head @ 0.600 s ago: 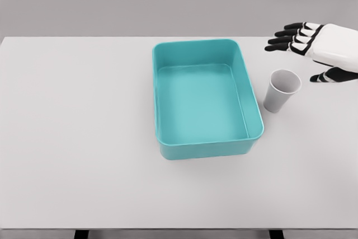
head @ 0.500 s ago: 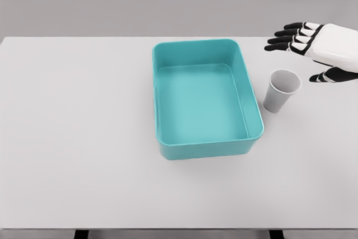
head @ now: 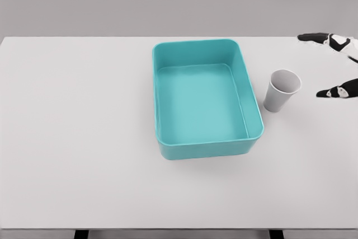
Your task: Put the paper cup into the basket with your right arm
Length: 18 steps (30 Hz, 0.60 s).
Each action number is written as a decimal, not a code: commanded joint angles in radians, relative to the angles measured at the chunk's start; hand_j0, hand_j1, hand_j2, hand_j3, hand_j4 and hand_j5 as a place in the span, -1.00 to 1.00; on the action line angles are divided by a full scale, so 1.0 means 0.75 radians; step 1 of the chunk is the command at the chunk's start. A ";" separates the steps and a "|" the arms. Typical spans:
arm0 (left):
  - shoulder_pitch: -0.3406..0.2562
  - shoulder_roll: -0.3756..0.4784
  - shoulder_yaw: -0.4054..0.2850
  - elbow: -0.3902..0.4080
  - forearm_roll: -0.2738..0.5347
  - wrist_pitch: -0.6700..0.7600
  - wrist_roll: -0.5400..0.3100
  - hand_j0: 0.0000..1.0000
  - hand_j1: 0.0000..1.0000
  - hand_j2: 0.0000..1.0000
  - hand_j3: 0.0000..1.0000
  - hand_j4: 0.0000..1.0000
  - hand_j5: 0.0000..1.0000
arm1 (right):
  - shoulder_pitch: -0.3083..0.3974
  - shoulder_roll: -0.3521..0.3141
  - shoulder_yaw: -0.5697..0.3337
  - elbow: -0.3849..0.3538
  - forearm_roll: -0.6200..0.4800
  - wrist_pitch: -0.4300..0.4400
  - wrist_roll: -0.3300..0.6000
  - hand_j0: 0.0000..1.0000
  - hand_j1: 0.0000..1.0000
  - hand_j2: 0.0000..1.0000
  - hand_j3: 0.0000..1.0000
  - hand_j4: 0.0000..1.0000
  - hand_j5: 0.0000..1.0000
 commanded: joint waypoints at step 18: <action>0.000 0.000 0.000 0.000 0.001 0.000 0.000 1.00 1.00 1.00 1.00 1.00 1.00 | -0.004 0.361 -0.025 0.404 -0.178 0.629 0.030 1.00 1.00 1.00 1.00 1.00 1.00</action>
